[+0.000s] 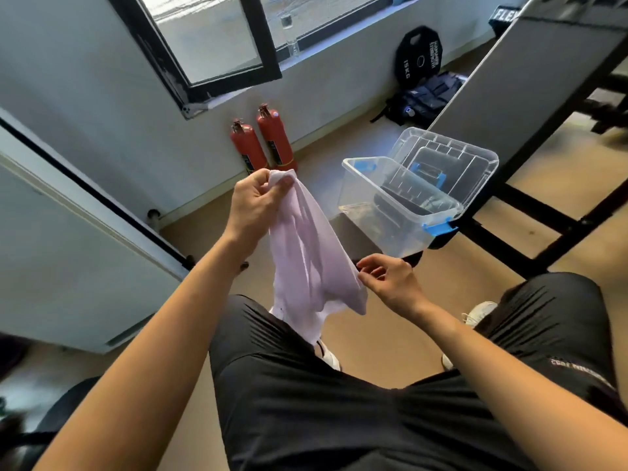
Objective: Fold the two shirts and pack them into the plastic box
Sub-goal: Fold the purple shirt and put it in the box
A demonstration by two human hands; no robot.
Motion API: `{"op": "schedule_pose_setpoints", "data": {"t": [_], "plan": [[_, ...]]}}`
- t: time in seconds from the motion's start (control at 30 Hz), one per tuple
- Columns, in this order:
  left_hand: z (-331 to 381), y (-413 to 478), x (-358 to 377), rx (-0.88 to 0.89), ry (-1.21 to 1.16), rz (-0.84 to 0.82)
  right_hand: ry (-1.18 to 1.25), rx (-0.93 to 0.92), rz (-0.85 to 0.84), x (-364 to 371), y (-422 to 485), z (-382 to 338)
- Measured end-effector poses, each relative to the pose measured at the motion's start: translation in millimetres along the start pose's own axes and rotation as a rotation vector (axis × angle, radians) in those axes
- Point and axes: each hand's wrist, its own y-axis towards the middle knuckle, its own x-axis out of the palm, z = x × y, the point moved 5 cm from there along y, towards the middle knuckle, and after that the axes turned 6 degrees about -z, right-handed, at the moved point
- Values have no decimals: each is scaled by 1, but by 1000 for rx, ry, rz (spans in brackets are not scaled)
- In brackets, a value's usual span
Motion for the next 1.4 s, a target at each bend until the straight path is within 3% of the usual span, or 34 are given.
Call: {"op": "schedule_pose_setpoints", "data": {"t": [0.17, 0.37, 0.5, 0.63, 0.7, 0.83, 0.93, 1.07, 1.27, 1.4], "plan": [[5, 16, -13, -28, -24, 82, 23, 13, -40, 48, -3, 14], [-1, 33, -42, -77, -137, 169, 103, -22, 56, 87, 4, 13], [-7, 44, -59, -91, -293, 166, -100, -74, 138, 102, 29, 3], [-12, 52, -75, -94, -226, 188, -110, -94, 229, 80, 65, -5], [-27, 55, -88, -148, -184, 261, 6, 3, 228, 56, 82, -5], [-74, 52, -103, -327, -177, 415, 106, 165, 383, 3, 109, 1], [-103, 44, -95, -426, -229, 442, 95, 39, 268, -1, 112, -9], [-124, 35, -87, -450, -250, 436, -118, -141, 130, 16, 101, -1], [-135, 25, -87, -426, -256, 373, -45, 53, -49, 36, 118, 12], [-139, 19, -89, -421, -254, 368, -285, 41, -204, 51, 135, 5]]}}
